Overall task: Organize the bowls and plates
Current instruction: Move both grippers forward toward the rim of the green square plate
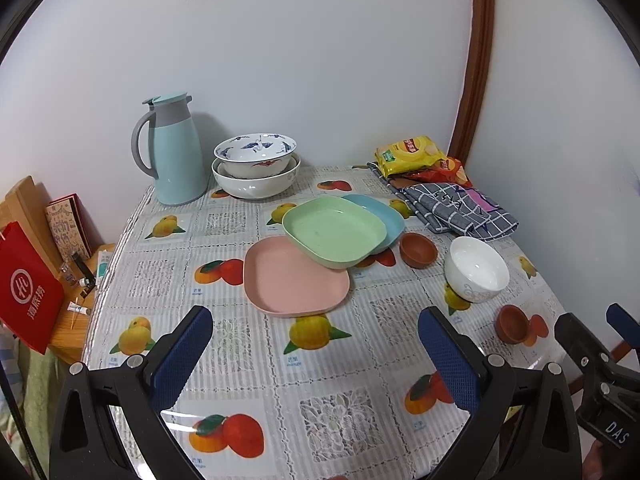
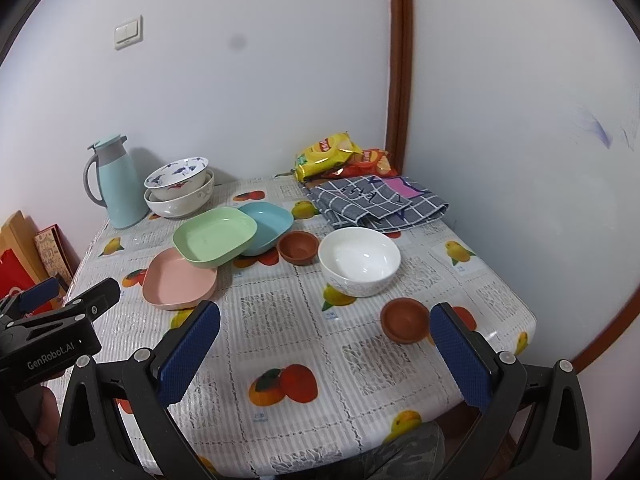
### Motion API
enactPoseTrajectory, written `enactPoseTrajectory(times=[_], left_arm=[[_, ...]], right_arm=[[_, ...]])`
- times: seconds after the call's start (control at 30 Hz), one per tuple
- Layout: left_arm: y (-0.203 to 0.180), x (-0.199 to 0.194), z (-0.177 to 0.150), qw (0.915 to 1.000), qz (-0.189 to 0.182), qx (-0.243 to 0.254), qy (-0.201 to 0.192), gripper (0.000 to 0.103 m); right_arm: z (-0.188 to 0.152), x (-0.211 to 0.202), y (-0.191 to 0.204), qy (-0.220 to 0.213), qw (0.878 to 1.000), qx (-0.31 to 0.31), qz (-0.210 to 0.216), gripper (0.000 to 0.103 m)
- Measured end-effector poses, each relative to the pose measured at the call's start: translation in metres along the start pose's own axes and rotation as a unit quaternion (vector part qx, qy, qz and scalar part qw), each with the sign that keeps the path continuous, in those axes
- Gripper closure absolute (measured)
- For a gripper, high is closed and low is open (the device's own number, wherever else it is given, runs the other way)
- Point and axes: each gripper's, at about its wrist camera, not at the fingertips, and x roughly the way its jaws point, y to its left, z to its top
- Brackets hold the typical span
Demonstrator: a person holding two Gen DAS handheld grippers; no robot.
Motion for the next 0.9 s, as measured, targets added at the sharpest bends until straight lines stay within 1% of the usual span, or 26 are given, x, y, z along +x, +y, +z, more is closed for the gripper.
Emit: enactPoseTrajectory(times=[0.17,0.3,0.43,0.57,0.7,0.9], left_arm=[[0.006,0.013,0.009,1.0000,0.000,0.000,0.009,0.000],[0.011,0.025,0.018,0.9998,-0.008,-0.006,0.018,0.000],[0.018,0.035,0.026,0.9997,-0.004,-0.008,0.024,0.000],[0.035,0.047,0.035,0.9993,0.009,-0.022,0.029,0.000],[0.053,0.060,0.043,0.9985,0.023,-0.036,0.035,0.000],[0.073,0.086,0.049,0.9961,0.042,-0.056,0.055,0.000]], right_arm=[[0.009,0.011,0.013,0.001,1.000,-0.014,0.003,0.000],[0.016,0.023,0.017,0.007,1.000,-0.008,0.021,0.000],[0.027,0.038,0.024,0.013,1.000,-0.006,0.026,0.000],[0.036,0.051,0.033,0.020,0.999,-0.016,0.037,0.000],[0.043,0.068,0.046,0.024,0.998,-0.034,0.036,0.000],[0.049,0.105,0.064,0.048,0.996,-0.047,0.060,0.000]])
